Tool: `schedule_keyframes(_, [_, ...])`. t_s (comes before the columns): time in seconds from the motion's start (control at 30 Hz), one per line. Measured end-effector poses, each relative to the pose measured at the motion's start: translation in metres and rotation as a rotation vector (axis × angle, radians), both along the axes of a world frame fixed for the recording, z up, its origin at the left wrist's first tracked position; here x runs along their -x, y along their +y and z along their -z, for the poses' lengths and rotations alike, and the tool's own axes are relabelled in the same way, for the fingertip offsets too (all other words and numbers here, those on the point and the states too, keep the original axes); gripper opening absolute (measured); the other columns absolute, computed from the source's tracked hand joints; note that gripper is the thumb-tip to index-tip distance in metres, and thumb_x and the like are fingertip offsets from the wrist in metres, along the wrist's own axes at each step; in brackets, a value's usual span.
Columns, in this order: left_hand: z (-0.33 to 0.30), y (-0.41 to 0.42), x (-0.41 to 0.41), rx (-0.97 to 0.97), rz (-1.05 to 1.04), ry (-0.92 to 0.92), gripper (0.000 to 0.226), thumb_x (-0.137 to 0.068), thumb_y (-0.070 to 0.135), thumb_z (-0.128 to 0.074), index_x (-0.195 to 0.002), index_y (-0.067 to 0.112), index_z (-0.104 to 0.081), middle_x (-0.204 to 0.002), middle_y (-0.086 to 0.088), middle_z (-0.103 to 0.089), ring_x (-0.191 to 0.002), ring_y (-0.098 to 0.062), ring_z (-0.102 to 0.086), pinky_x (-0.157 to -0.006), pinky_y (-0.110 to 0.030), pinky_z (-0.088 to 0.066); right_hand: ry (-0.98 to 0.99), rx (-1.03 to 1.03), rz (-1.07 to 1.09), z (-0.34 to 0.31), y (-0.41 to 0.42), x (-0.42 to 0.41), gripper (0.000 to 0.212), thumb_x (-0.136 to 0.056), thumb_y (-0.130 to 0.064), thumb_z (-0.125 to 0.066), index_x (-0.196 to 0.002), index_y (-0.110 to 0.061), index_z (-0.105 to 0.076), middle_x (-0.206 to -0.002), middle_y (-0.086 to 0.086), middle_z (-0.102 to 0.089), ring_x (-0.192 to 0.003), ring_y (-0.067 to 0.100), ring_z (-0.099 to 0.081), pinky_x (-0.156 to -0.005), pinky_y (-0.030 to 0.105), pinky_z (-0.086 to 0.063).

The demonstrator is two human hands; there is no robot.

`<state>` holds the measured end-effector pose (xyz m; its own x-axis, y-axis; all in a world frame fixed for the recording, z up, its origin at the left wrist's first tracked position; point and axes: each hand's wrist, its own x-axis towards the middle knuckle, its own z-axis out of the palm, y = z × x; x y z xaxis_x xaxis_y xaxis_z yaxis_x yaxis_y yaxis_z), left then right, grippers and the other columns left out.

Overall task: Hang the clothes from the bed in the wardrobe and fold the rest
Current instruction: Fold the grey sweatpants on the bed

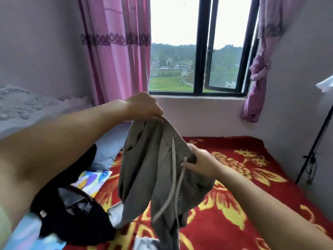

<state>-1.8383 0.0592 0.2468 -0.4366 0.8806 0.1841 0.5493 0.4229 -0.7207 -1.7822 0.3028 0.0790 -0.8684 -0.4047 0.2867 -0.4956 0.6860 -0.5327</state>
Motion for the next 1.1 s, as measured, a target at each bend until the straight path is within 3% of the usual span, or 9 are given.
schedule_keyframes(0.07, [0.005,-0.005,-0.002,0.03,0.0,-0.011,0.053,-0.099,0.05,-0.023,-0.086,0.021,-0.066,-0.08,0.005,-0.069,-0.079,-0.02,-0.062,-0.085,-0.026,-0.041,-0.158,-0.178,0.054,0.026,0.0,0.006,0.028,-0.087,-0.036,-0.064,-0.099,-0.01,-0.065,-0.09,0.002,-0.067,-0.083,0.021,-0.065,-0.074,0.032,-0.053])
schedule_keyframes(0.17, [0.016,-0.032,0.001,0.102,-0.097,-0.017,0.042,-0.102,0.043,-0.031,-0.087,0.024,-0.065,-0.081,0.008,-0.07,-0.071,-0.013,-0.048,-0.095,-0.02,-0.032,-0.27,-0.209,0.081,0.029,0.006,0.014,0.02,-0.092,-0.031,-0.058,-0.078,-0.017,-0.062,-0.081,-0.002,-0.064,-0.076,0.017,-0.062,-0.06,0.02,-0.046])
schedule_keyframes(0.4, [-0.015,-0.104,0.013,0.136,-0.228,0.072,0.051,-0.096,0.055,-0.019,-0.079,0.029,-0.059,-0.075,0.011,-0.068,-0.075,-0.01,-0.067,-0.11,-0.035,-0.022,0.022,-0.436,0.219,-0.104,0.043,0.06,0.024,-0.092,-0.036,-0.057,-0.087,-0.017,-0.07,-0.088,0.001,-0.066,-0.082,0.02,-0.061,-0.079,0.032,-0.049])
schedule_keyframes(0.53, [-0.05,-0.105,0.027,0.138,-0.369,0.18,0.034,-0.098,0.049,-0.035,-0.101,0.027,-0.06,-0.102,0.011,-0.066,-0.102,-0.012,-0.063,-0.116,-0.041,-0.011,0.182,-0.592,0.306,-0.183,0.039,0.072,0.03,-0.093,-0.036,-0.056,-0.069,-0.018,-0.061,-0.067,0.0,-0.054,-0.07,0.022,-0.053,-0.062,0.028,-0.039])
schedule_keyframes(0.7, [-0.104,-0.11,0.054,-0.205,-0.391,0.304,0.049,-0.097,0.049,-0.028,-0.106,0.017,-0.063,-0.097,-0.001,-0.069,-0.093,-0.022,-0.065,-0.11,-0.044,-0.021,0.49,-0.51,0.413,-0.259,0.025,0.09,0.029,-0.096,-0.021,-0.051,-0.08,-0.001,-0.065,-0.064,-0.001,-0.04,-0.06,0.013,-0.041,-0.055,0.022,-0.03])
schedule_keyframes(0.83, [-0.184,-0.105,0.065,-0.397,-0.47,0.503,0.047,-0.099,0.042,-0.035,-0.114,0.002,-0.054,-0.104,-0.021,-0.066,-0.096,-0.035,-0.061,-0.102,-0.046,-0.027,0.848,-0.459,0.568,-0.335,0.015,0.095,0.027,-0.094,-0.011,-0.049,-0.096,0.012,-0.063,-0.087,0.024,-0.053,-0.104,0.036,-0.052,-0.083,0.038,-0.043])
schedule_keyframes(0.93, [-0.243,-0.093,0.057,-0.659,-0.465,0.568,0.054,-0.098,0.04,-0.043,-0.132,-0.001,-0.038,-0.109,-0.032,-0.06,-0.104,-0.044,-0.056,-0.103,-0.054,-0.026,1.001,-0.343,0.738,-0.392,0.007,0.083,0.029,-0.096,-0.013,-0.047,-0.103,0.013,-0.059,-0.117,0.03,-0.045,-0.108,0.042,-0.05,-0.083,0.042,-0.043])
schedule_keyframes(1.03, [-0.276,-0.085,0.054,-0.693,-0.457,0.562,0.064,-0.096,0.053,-0.038,-0.138,0.005,-0.037,-0.113,-0.029,-0.06,-0.106,-0.043,-0.056,-0.098,-0.052,-0.032,0.972,-0.313,0.797,-0.428,-0.002,0.076,0.037,-0.097,-0.02,-0.049,-0.108,0.014,-0.059,-0.113,0.032,-0.05,-0.102,0.041,-0.051,-0.082,0.042,-0.041])
schedule_keyframes(1.1, [-0.268,-0.083,0.053,-0.633,-0.519,0.374,0.072,-0.087,0.069,-0.032,-0.108,0.006,-0.058,-0.101,-0.02,-0.063,-0.093,-0.036,-0.059,-0.083,-0.044,-0.041,0.794,-0.351,0.766,-0.425,-0.006,0.076,0.038,-0.094,-0.024,-0.053,-0.101,0.012,-0.063,-0.091,0.024,-0.058,-0.086,0.033,-0.054,-0.065,0.033,-0.041])
